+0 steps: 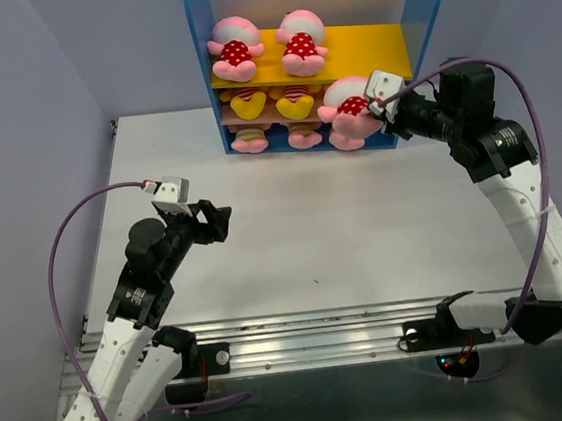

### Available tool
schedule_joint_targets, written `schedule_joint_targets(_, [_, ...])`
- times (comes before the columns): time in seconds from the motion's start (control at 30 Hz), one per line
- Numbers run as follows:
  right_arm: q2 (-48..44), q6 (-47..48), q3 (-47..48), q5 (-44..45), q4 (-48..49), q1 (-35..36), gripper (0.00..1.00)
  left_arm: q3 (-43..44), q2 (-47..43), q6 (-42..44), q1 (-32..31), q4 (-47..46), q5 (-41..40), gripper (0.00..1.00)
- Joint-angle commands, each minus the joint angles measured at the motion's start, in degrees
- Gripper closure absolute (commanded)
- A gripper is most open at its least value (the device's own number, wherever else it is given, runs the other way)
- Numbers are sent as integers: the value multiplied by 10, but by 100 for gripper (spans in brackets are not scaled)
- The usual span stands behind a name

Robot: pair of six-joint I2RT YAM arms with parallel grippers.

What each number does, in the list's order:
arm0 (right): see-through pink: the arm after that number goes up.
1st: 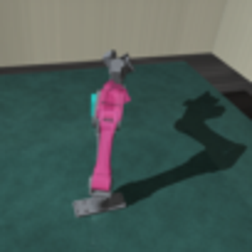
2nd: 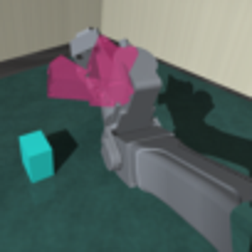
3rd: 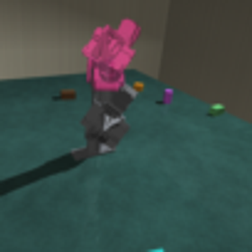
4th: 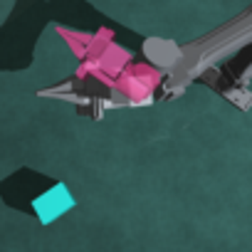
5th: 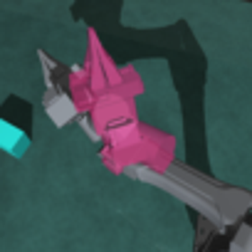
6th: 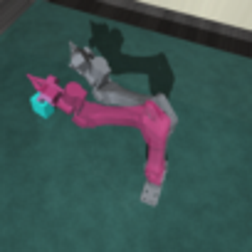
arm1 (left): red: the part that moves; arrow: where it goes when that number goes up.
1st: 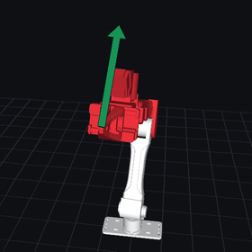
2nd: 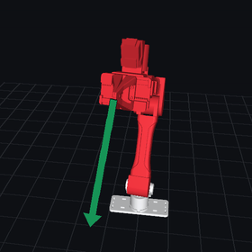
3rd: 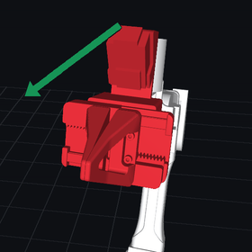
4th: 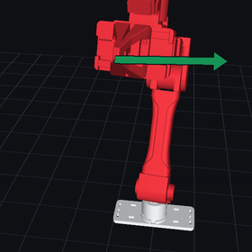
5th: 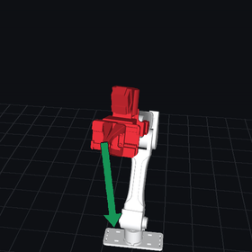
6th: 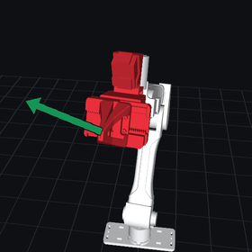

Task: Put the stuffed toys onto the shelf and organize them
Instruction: Pass the stuffed toy from the left arm to the right, then place the stuffed toy onto shelf

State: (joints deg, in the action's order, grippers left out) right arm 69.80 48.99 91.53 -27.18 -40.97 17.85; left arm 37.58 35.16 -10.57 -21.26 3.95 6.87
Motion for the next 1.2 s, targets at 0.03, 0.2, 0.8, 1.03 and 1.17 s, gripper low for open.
schedule_joint_targets(0.03, [41,-28,101,62,85,-16,99,-8,-25,49,2,-11,-34,16])
schedule_joint_targets(0.2, [75,-33,129,83,122,-35,99,-10,-11,57,1,-18,-32,16])
schedule_joint_targets(0.8, [263,3,233,-51,189,-154,99,-16,-30,56,1,-15,-56,15])
schedule_joint_targets(1.03, [325,12,240,-113,210,-162,99,-17,-30,55,1,-13,-61,15])
schedule_joint_targets(1.17, [359,11,252,-118,215,-167,98,-15,-26,55,1,-12,-63,16])
